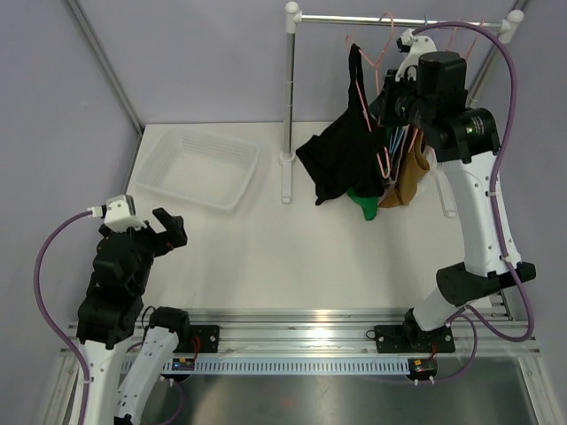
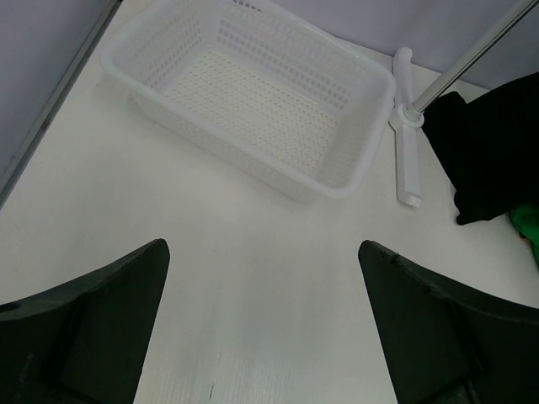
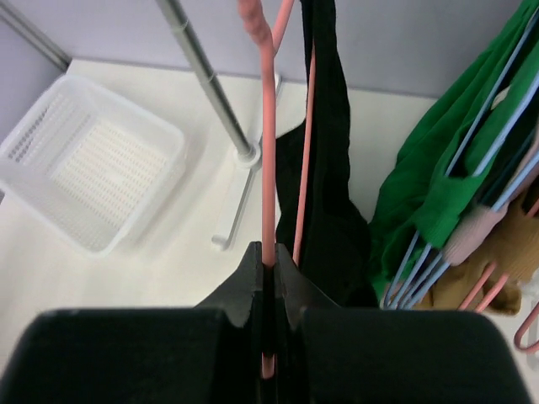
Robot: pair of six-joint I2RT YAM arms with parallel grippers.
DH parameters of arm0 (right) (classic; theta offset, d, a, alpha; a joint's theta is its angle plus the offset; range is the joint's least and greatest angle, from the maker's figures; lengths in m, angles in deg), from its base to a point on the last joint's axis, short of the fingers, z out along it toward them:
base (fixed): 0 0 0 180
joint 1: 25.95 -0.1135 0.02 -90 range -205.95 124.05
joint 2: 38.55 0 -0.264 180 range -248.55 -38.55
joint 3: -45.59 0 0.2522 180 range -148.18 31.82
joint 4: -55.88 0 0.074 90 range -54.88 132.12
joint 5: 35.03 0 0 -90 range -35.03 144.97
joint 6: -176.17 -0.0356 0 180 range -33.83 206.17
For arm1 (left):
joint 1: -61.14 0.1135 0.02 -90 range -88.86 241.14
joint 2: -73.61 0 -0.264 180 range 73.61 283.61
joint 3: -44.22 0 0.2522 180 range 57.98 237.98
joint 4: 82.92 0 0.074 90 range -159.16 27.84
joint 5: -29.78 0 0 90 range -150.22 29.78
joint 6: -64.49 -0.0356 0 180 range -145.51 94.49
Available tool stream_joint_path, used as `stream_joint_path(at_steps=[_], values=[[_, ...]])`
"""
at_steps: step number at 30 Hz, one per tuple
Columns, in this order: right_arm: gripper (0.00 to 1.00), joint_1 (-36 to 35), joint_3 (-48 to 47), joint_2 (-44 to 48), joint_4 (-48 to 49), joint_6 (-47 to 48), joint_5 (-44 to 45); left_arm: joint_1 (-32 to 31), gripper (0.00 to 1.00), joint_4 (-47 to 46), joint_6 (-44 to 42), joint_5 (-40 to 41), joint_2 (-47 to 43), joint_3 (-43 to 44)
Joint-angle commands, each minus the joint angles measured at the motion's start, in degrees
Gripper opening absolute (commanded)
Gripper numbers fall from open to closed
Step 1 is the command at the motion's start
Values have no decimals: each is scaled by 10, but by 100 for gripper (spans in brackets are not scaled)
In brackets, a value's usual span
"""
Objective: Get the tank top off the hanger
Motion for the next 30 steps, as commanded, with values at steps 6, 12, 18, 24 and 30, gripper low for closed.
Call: stream_joint_path(at_steps=[6, 12, 18, 24, 30], values=[[0, -80, 152, 140, 3, -25, -12, -3, 99, -19, 13, -65, 96, 74], [0, -136, 290, 239, 19, -54, -31, -87, 99, -62, 53, -67, 157, 122], [0, -169, 458, 344, 91, -97, -101, -311, 99, -154, 79, 43, 221, 136], [0, -173, 539, 408, 122, -118, -180, -484, 99, -254, 32, 152, 309, 157], [0, -174, 552, 447, 103, -110, -243, -520, 99, -280, 6, 196, 405, 201]])
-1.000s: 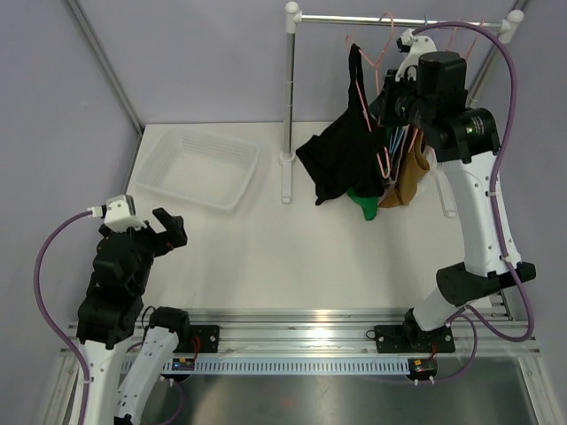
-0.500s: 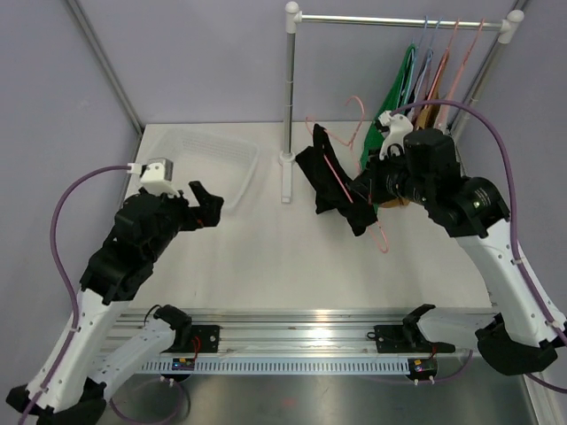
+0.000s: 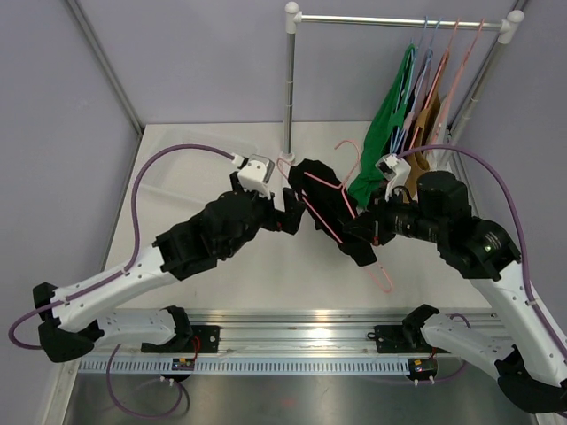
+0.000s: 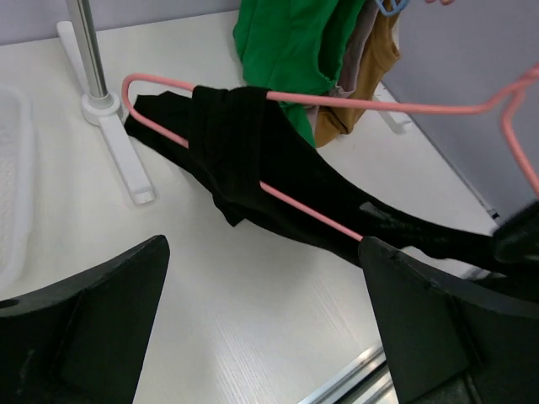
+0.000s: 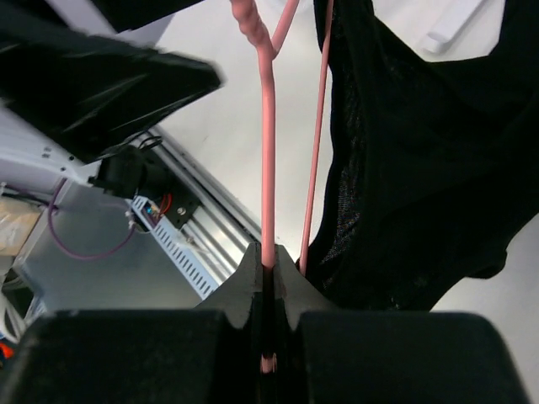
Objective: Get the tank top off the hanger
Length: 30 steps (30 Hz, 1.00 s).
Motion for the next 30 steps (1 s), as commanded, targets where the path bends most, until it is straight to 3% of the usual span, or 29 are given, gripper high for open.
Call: stream_joint_path(at_steps=[1, 5, 6, 8, 11, 12, 15, 16, 18, 23, 26, 30], values=[[0, -6, -3, 30, 39, -8, -75, -3, 99, -60, -26, 71, 34, 36], [0, -6, -10, 49, 13, -8, -84, -3, 88, -81, -44, 85, 54, 41], [0, -6, -10, 52, 10, -7, -93, -3, 81, -85, -48, 86, 56, 41], [0, -6, -3, 63, 5, 5, -109, -3, 78, -98, -54, 89, 58, 38], [0, -6, 6, 75, -2, 10, -111, -4, 60, -103, -64, 93, 67, 40], [0, -6, 8, 78, -3, 11, -106, -4, 46, -102, -64, 94, 69, 41], [0, -6, 9, 81, -8, 14, -109, -4, 34, -107, -69, 97, 73, 38], [0, -6, 9, 81, -7, 17, -109, -4, 20, -107, -70, 101, 74, 37], [0, -6, 11, 82, -8, 20, -95, -4, 3, -100, -65, 122, 74, 39], [0, -6, 24, 74, -28, 37, -67, -2, 0, -64, -33, 214, 42, 25], [0, -6, 43, 81, -21, 52, -92, 20, 0, 15, 19, 269, 23, 28], [0, -6, 52, 94, -17, 79, -170, 91, 0, 79, 60, 243, -26, 15]])
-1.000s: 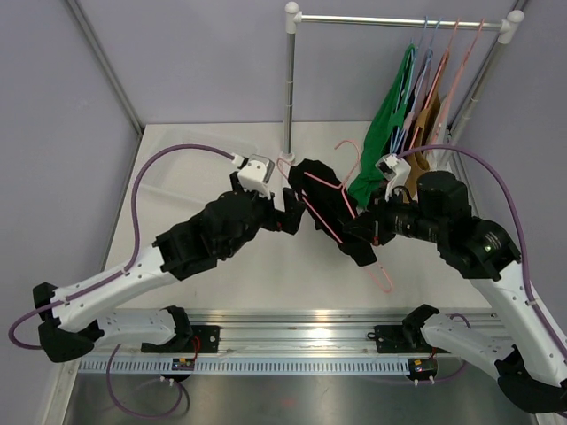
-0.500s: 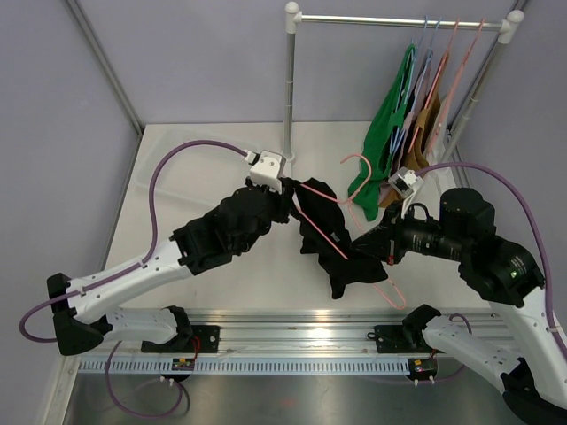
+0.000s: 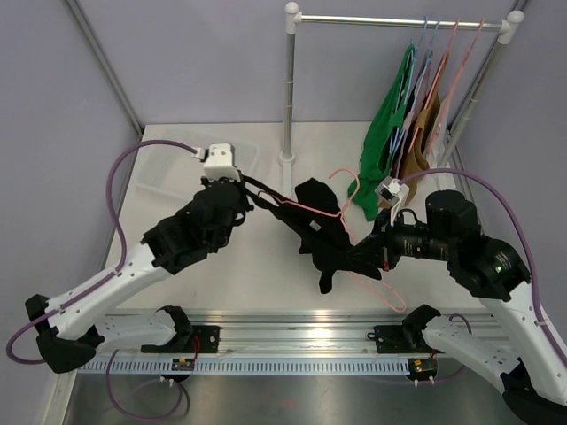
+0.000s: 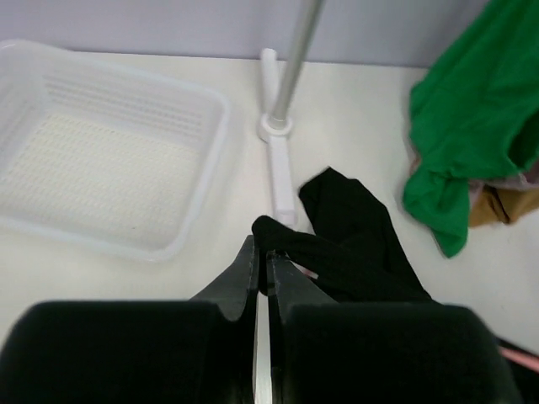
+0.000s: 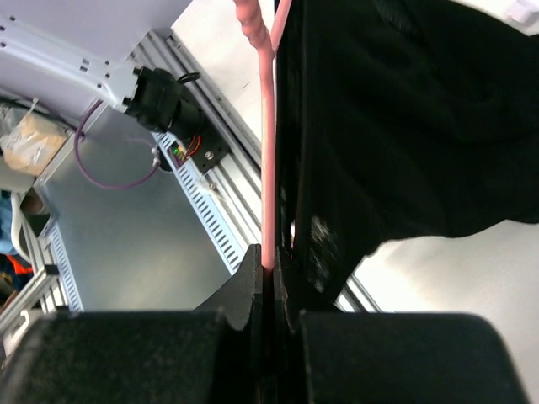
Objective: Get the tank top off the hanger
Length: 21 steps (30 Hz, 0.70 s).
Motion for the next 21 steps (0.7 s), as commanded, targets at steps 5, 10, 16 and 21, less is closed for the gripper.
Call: stream_joint_path(at_steps=[5, 10, 16, 21], values=[[0, -5, 12, 55, 48, 46, -98, 125, 0, 68, 64, -27, -109, -28], [0, -4, 56, 92, 147, 45, -158, 145, 0, 80, 65, -80, -131, -45], [0, -5, 151, 127, 386, -43, -88, 145, 0, -1, 59, -278, -216, -131], [0, -5, 265, 115, 668, -154, 33, 144, 0, -88, 76, -452, -272, -235]])
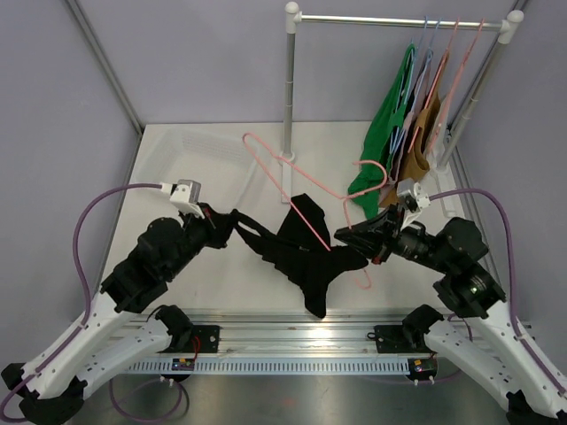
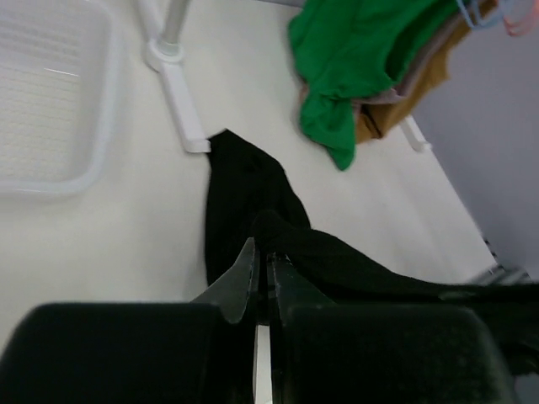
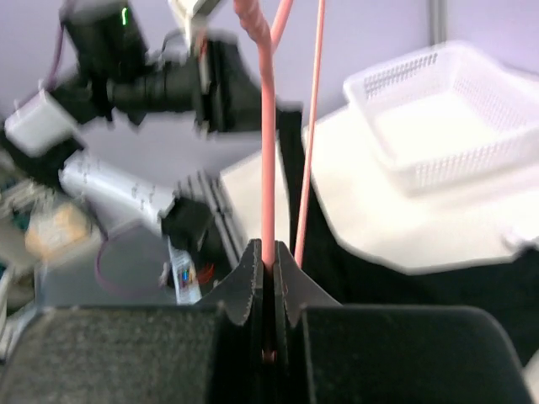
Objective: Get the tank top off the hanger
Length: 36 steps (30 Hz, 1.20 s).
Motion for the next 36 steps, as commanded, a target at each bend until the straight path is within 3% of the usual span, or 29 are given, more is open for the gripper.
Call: stream_joint_path(at_steps=[1, 4, 8, 11, 12, 13, 15, 16, 17, 19, 20, 21, 28, 36], values=[[0, -4, 59, -25, 345, -100, 85, 2, 0, -112, 16, -178, -18, -49], [0, -4, 76, -64, 450, -114, 147, -10, 0, -103, 22, -194, 11, -69], [0, -4, 61, -84, 454, -89, 260, -63, 0, -66, 21, -113, 42, -85], [0, -4, -25, -98, 270, -48, 334, -83, 0, -30, 35, -57, 69, -81], [0, -4, -92, -109, 141, -28, 352, -83, 2, -24, 36, -52, 75, -77], [0, -4, -123, -134, 77, -22, 370, -84, 11, -13, 35, -46, 77, -73], [0, -4, -199, -161, -59, -5, 428, -85, 17, 4, 35, -24, 82, -57], [0, -4, -223, -191, -97, 1, 448, -86, 27, 11, 34, -16, 83, -50], [0, -4, -247, -208, -132, 5, 485, -86, 44, 20, 30, -8, 83, -29], [0, -4, -316, -256, -221, 11, 513, -88, 59, 58, 20, 2, 78, -5], [0, -4, -356, -270, -243, 14, 526, -89, 93, 74, 16, 20, 76, 21], [0, -4, -371, -283, -273, 15, 536, -90, 99, 106, 12, 28, 64, 34], [0, -3, -507, -420, -349, 50, 585, -90, 99, 255, -18, 103, -1, 117], [0, 50, -721, -581, -388, 68, 505, -90, 99, 301, -34, 166, -87, 101]])
